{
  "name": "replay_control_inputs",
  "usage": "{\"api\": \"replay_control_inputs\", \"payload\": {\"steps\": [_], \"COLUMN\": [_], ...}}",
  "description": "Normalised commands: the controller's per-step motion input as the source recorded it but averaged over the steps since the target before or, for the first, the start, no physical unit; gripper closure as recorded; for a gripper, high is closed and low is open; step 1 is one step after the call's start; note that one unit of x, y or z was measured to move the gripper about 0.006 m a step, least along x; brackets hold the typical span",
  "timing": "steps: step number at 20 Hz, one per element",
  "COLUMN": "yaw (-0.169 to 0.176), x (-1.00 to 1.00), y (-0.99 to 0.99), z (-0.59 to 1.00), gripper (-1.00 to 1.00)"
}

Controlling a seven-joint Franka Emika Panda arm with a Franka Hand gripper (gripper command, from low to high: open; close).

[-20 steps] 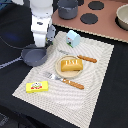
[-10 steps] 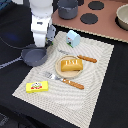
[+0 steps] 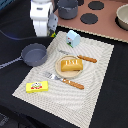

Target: Interact with the objects in diverse but meaningful ways.

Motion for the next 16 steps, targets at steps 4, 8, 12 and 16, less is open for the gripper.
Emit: {"api": "replay_control_inputs", "payload": {"steps": [4, 8, 12, 16], "yaw": [0.0, 0.0, -0.011, -0.036], "x": [0.46, 0.63, 0.84, 0.96], "y": [0.15, 0.07, 0.0, -0.02], "z": [0.65, 0.57, 0.54, 0.49], "gripper": [1.0, 1.0, 1.0, 1.0]}}
